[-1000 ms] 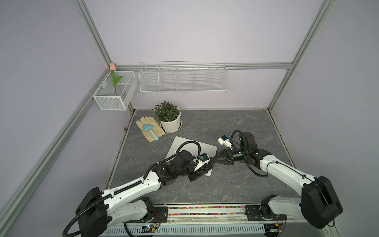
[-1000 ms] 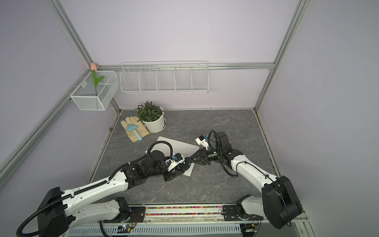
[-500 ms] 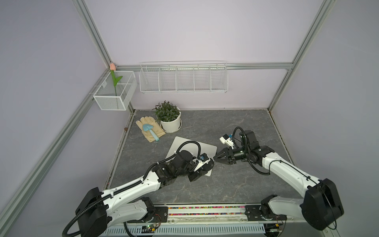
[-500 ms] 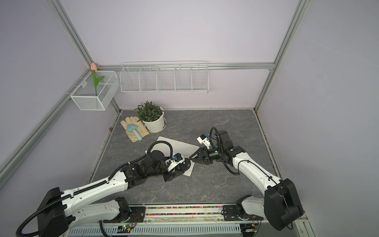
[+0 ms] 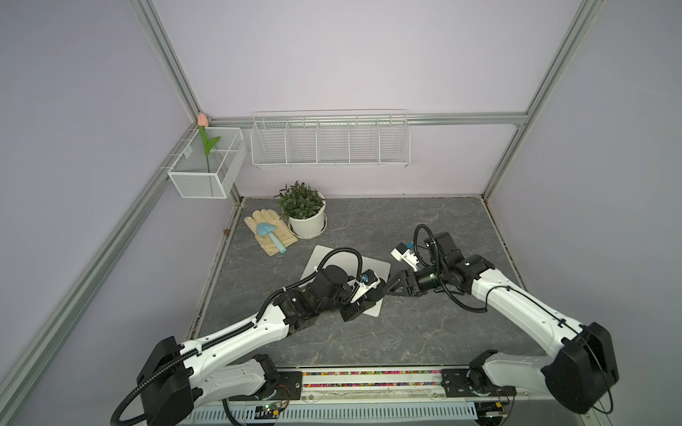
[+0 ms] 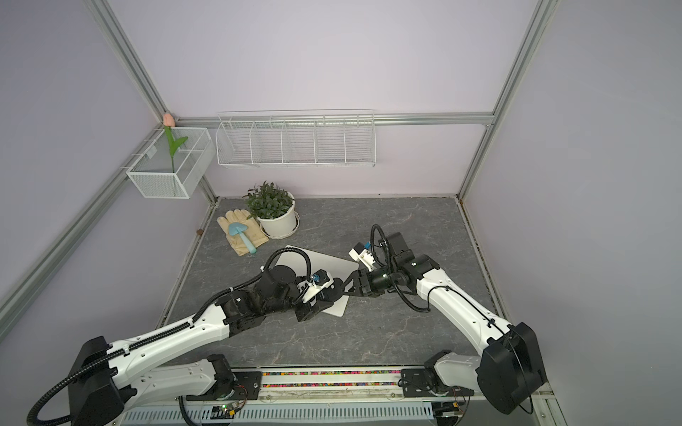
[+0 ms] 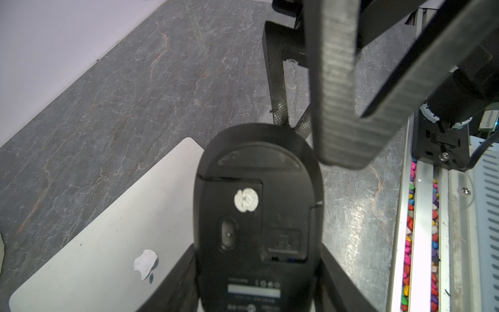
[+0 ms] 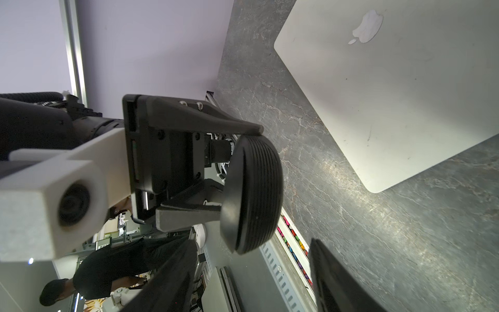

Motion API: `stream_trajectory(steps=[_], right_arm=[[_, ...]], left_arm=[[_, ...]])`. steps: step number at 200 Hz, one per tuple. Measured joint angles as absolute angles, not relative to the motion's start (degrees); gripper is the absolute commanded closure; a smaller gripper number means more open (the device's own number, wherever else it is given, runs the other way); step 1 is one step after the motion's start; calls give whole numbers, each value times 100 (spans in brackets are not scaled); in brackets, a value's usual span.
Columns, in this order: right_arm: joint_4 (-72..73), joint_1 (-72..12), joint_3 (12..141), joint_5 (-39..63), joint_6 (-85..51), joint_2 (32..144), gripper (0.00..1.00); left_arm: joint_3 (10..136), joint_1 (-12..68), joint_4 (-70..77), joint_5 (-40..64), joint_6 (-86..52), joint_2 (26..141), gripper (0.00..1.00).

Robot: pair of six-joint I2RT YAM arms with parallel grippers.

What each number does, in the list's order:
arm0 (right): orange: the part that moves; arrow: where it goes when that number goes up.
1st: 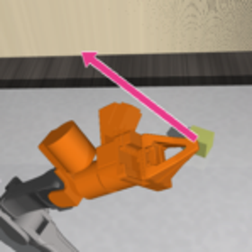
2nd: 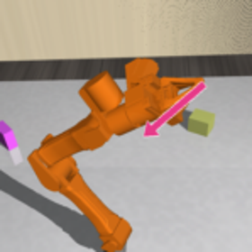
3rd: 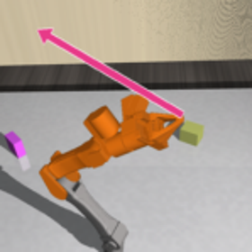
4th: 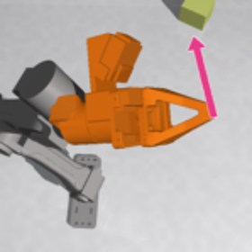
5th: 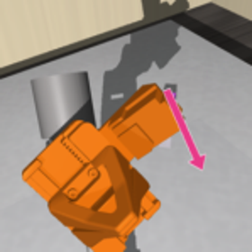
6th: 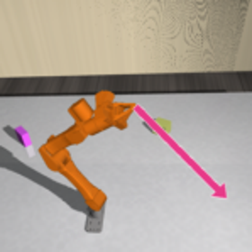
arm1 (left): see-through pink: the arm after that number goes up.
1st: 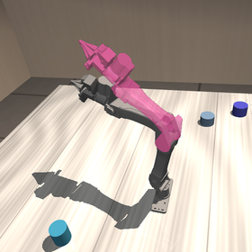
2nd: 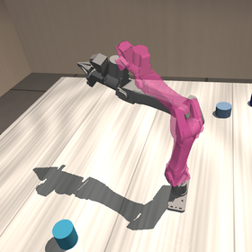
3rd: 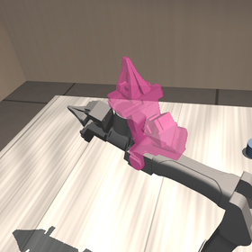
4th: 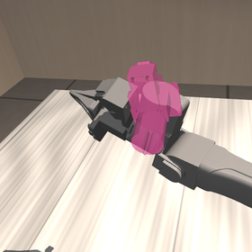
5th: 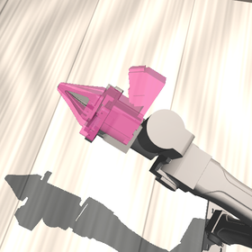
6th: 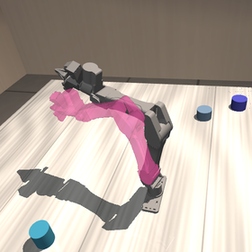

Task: Insert the wireless mouse receiver into the laptop
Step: Close the lid on the mouse.

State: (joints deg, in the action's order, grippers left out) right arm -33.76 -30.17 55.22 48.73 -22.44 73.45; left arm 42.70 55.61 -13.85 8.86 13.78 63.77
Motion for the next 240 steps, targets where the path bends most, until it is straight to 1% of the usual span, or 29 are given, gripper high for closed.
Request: stream_trajectory(steps=[71, 157, 240], right_arm=[[-3354, -3092, 5564, 4755, -2226, 7612, 38], [-3227, -3103, 5594, 4762, -2263, 7714, 39], [-2969, -3247, 5645, 4781, -2268, 8020, 44]], left_arm=[[4309, 5559, -1455, 913, 1422, 6388, 79], [4344, 5551, -1494, 882, 1553, 6392, 80], [4351, 5551, -1487, 692, 1551, 6388, 80]])
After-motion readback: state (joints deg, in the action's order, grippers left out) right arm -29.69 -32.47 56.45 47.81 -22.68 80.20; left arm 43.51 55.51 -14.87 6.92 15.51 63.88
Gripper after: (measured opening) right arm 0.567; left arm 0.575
